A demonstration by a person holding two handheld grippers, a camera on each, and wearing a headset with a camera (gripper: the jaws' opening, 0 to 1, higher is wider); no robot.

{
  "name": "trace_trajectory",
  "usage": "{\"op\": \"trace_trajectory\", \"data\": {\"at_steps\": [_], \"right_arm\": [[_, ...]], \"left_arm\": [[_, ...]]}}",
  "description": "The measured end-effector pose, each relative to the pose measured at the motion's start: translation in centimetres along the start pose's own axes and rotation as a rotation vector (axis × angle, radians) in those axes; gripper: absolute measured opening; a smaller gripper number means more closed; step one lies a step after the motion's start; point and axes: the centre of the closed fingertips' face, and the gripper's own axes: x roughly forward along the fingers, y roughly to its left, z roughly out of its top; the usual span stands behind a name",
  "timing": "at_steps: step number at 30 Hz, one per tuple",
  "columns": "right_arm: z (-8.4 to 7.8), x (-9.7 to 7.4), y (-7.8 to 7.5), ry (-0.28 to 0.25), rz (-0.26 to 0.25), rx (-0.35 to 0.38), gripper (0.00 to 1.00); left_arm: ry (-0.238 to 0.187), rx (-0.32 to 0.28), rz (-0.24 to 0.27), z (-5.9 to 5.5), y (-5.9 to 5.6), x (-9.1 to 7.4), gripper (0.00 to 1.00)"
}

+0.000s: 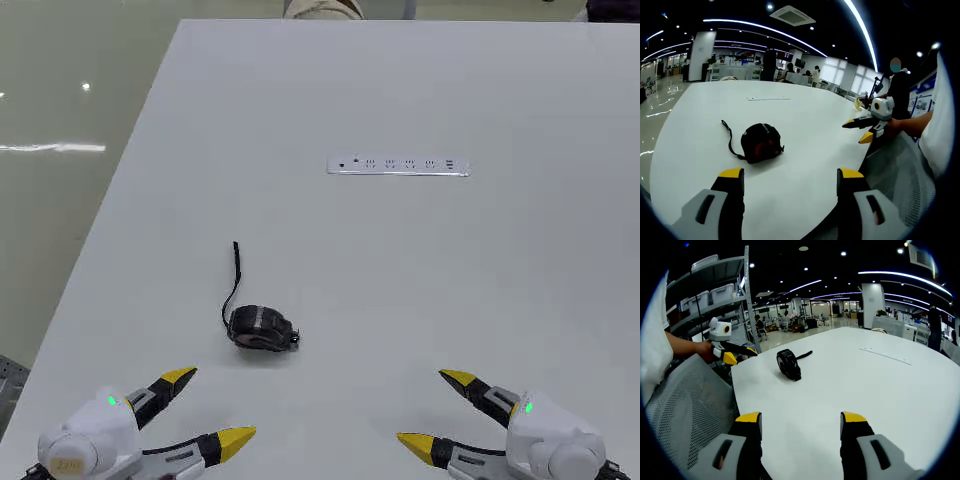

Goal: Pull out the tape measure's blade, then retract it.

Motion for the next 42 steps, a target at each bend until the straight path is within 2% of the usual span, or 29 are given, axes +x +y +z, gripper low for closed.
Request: {"op": "trace_trajectory", "data": {"at_steps": [11,22,27,34,42], "right_arm": [[0.2,1.0,-0.3,-0.005,0.031,-0.012,0.63],[0.1,2.3,-0.5,-0.007,0.070,-0.019,0.62],[0.1,2.9,-0.6,-0.025,0.090,-0.016,0.62],[-0.1,3.8,-0.8,-0.022,0.113,-0.025,0.61],[0.3,4.7,-0.8,-0.041,0.142,-0.026,0.61]], "left_arm": [[0.023,0.001,-0.001,-0.3,0.7,0.4,0.74],[0.048,0.017,-0.003,-0.5,1.8,1.1,0.74],[0.059,0.022,-0.004,-0.6,2.2,1.4,0.74],[0.070,0.018,-0.008,-0.8,2.8,1.9,0.73],[0.081,0.021,-0.018,-0.7,3.3,2.6,0.72]]}}
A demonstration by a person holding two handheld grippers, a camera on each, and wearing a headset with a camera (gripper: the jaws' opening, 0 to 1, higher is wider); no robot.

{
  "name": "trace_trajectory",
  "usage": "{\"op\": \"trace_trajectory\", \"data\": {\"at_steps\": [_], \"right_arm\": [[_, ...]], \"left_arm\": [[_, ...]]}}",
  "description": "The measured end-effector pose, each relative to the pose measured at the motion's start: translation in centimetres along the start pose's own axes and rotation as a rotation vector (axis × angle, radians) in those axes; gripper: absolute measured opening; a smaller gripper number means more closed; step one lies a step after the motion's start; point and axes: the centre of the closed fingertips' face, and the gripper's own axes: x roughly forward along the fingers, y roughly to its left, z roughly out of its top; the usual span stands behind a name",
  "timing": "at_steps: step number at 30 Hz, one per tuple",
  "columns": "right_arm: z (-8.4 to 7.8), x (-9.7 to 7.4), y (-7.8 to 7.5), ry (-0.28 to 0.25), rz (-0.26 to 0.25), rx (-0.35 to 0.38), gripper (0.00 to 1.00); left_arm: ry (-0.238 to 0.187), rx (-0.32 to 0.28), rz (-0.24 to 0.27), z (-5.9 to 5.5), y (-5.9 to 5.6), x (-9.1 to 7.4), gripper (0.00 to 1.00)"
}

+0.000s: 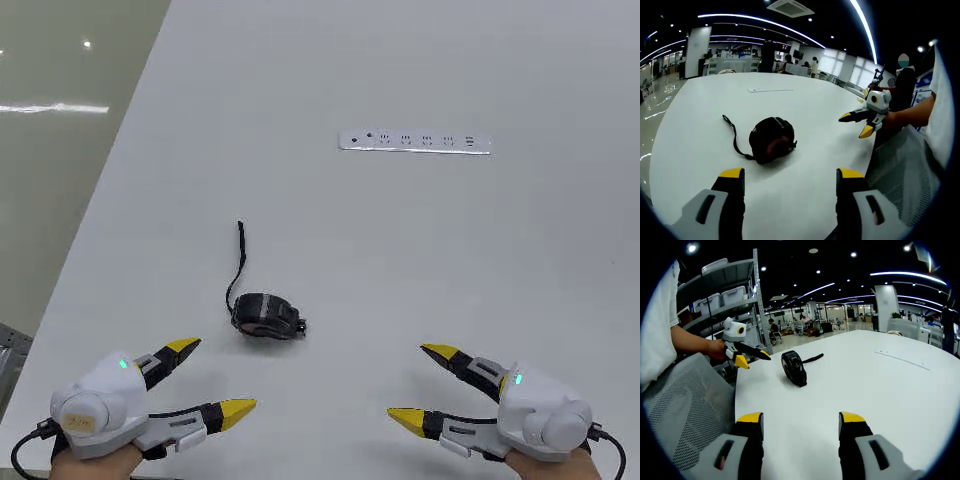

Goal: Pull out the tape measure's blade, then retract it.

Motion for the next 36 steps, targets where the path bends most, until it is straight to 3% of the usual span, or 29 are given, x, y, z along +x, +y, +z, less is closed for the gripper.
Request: {"op": "trace_trajectory", "data": {"at_steps": [12,23,36], "right_arm": [[0.3,1.7,0.0,0.000,0.049,-0.010,0.59],[0.6,3.1,-0.1,-0.004,0.082,-0.010,0.59],[0.3,4.5,-0.6,0.005,0.103,-0.010,0.59]], "left_arm": [[0.014,0.021,-0.032,0.7,0.7,1.1,0.73],[0.068,0.079,-0.058,0.4,1.2,1.8,0.69],[0.087,0.112,-0.084,0.7,1.8,2.6,0.69]]}}
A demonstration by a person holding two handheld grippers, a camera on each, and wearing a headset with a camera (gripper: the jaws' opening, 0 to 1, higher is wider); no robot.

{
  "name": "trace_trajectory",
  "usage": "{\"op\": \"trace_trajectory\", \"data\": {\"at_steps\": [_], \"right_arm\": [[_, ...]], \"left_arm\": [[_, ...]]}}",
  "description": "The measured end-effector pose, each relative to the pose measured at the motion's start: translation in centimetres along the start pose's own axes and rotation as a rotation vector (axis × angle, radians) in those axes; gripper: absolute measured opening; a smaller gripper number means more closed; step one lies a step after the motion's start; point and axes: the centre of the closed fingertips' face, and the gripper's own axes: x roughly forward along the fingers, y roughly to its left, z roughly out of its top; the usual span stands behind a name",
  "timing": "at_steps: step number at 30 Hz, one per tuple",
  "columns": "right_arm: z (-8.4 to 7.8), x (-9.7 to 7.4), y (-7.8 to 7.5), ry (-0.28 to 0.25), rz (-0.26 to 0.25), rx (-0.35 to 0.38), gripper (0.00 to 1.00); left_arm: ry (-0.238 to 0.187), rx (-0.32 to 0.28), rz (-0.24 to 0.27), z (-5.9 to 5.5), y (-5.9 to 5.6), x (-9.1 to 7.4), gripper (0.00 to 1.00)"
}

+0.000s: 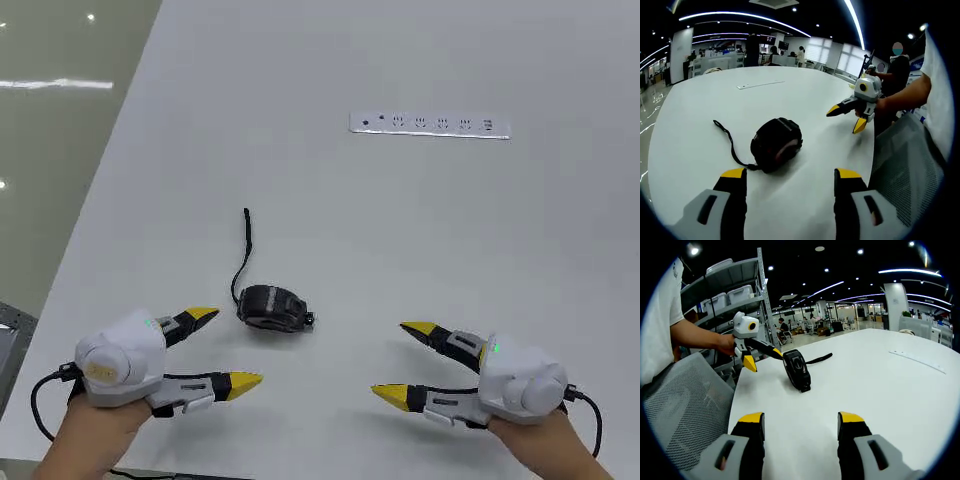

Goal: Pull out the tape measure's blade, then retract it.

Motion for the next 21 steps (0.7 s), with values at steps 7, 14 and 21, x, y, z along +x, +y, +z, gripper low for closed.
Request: {"op": "trace_trajectory", "data": {"at_steps": [7,14,21], "right_arm": [[0.0,0.5,-0.2,0.000,0.013,0.000,0.59],[0.2,1.0,-0.4,-0.003,0.024,-0.004,0.59],[0.5,1.6,-0.6,-0.004,0.040,-0.007,0.59]], "left_arm": [[0.013,0.015,-0.006,-0.1,0.3,0.4,0.69],[0.029,0.040,-0.008,-0.3,1.0,0.4,0.69],[0.035,0.051,-0.009,-0.2,1.6,0.5,0.70]]}}
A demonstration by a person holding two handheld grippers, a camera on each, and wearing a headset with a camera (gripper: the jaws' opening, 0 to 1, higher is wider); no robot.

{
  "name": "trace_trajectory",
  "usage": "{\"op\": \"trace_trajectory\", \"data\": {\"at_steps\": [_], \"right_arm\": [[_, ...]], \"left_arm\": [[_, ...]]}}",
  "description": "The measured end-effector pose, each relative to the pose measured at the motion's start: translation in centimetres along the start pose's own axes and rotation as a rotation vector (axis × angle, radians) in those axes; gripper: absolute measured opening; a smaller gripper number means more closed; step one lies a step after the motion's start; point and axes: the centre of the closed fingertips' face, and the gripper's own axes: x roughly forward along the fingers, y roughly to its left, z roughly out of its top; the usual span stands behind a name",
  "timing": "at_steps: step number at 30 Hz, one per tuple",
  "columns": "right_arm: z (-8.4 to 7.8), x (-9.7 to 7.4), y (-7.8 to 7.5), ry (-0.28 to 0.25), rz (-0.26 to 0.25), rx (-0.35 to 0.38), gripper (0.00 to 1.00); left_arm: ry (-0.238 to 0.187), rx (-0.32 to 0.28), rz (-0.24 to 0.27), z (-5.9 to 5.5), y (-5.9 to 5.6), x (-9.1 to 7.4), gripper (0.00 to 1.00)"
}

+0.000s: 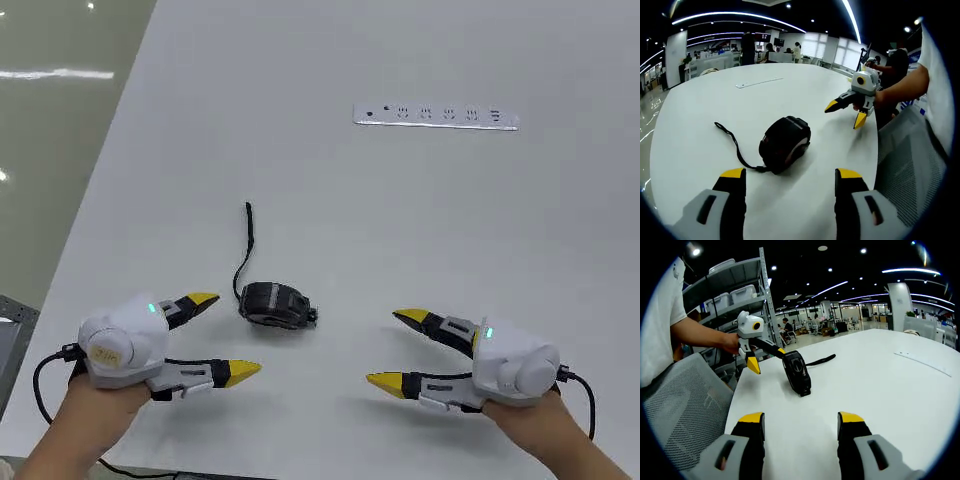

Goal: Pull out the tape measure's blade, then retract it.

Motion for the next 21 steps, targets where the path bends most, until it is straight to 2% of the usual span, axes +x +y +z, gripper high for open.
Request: {"op": "trace_trajectory", "data": {"at_steps": [14,21], "right_arm": [[-0.1,1.0,-0.3,0.004,0.025,0.004,0.59],[-0.3,1.6,-0.6,0.010,0.039,0.006,0.59]], "left_arm": [[0.024,0.071,-0.016,0.3,0.7,0.4,0.69],[0.031,0.078,-0.027,0.6,0.9,0.8,0.69]]}}
